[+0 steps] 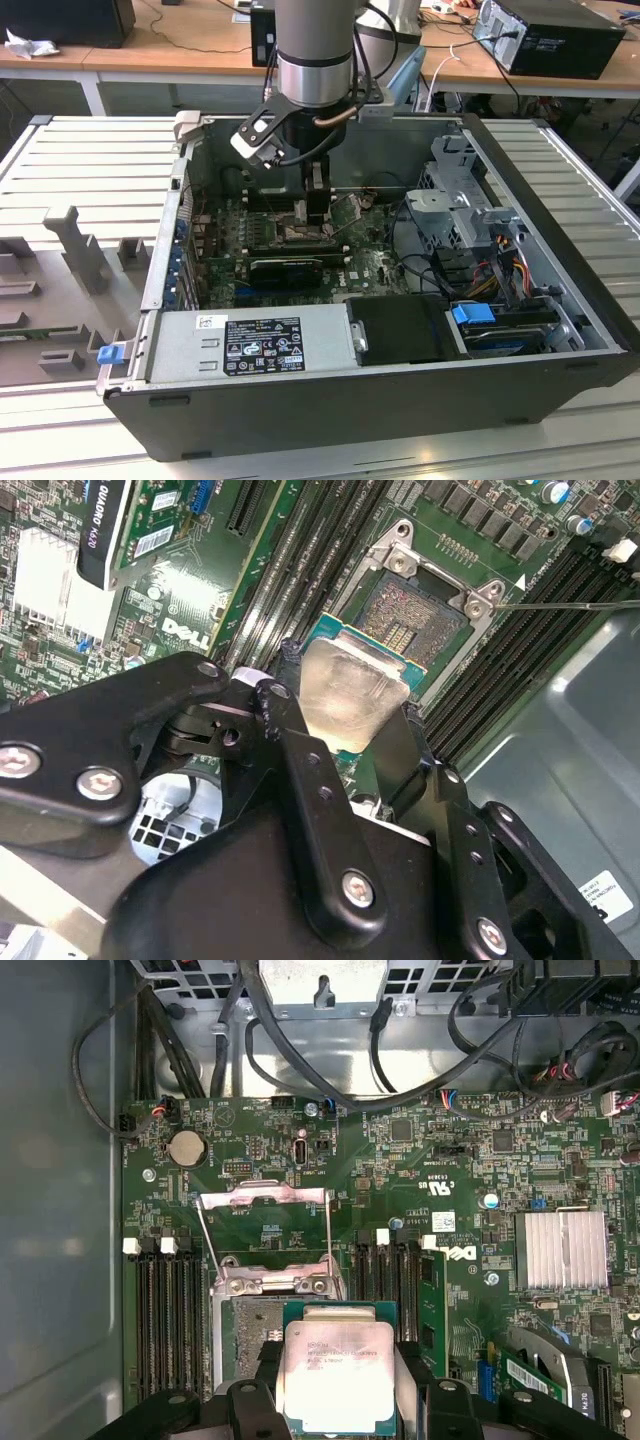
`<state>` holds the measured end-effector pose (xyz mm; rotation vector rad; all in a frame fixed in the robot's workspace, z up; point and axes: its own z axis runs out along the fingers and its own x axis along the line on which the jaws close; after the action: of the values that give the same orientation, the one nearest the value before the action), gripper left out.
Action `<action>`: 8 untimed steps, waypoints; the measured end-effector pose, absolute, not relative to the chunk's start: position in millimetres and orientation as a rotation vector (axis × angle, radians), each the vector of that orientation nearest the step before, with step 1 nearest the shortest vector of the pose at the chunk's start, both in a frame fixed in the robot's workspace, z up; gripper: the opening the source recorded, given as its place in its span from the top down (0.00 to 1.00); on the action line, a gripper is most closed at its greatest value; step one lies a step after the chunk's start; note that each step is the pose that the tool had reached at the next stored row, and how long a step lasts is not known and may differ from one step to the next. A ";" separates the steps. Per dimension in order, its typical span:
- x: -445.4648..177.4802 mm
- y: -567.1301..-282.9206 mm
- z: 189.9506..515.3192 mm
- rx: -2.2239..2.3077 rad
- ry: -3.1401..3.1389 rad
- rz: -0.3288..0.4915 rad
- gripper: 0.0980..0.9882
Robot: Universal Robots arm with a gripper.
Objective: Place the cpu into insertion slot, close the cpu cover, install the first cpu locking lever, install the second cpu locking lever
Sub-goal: 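Place the cpu into insertion slot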
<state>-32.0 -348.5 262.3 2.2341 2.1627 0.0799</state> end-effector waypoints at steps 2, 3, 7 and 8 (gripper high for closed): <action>-32.0 -348.5 261.5 2.234 2.163 0.079 0.52; -32.0 -348.5 261.2 2.234 2.163 0.079 0.52; -31.9 -348.2 259.6 2.234 2.164 0.079 0.52; -32.0 -347.5 259.6 2.235 2.163 0.079 0.52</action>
<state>-32.0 -347.5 259.6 2.2346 2.1634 0.0786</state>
